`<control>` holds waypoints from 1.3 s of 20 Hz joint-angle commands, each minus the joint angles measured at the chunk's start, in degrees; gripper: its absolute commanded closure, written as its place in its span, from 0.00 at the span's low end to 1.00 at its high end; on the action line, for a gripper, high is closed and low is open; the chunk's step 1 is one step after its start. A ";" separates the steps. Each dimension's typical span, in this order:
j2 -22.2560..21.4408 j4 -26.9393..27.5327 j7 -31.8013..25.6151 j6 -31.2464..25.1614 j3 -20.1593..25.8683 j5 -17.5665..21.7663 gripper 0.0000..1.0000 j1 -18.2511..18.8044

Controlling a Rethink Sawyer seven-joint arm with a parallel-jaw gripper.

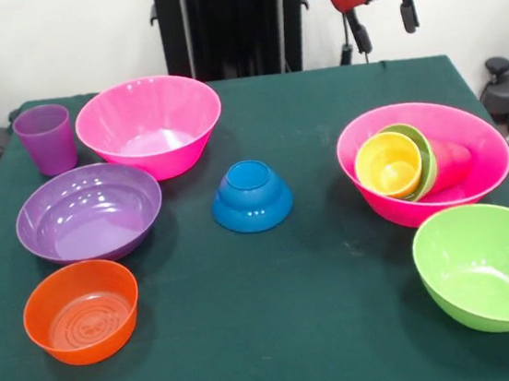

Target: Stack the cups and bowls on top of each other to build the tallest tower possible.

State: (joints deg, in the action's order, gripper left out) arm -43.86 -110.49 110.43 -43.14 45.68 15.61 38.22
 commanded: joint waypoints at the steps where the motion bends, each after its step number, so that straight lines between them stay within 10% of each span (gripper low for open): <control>1: 1.68 0.41 -0.93 -3.61 -1.44 -0.37 0.00 -1.27; 9: 11.05 4.17 -3.34 8.67 -4.64 8.04 0.00 -1.31; 26: 15.10 6.27 -2.90 11.62 -3.83 11.08 0.00 -0.58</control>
State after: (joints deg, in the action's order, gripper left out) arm -31.65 -108.17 110.43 -35.24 45.13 21.67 38.44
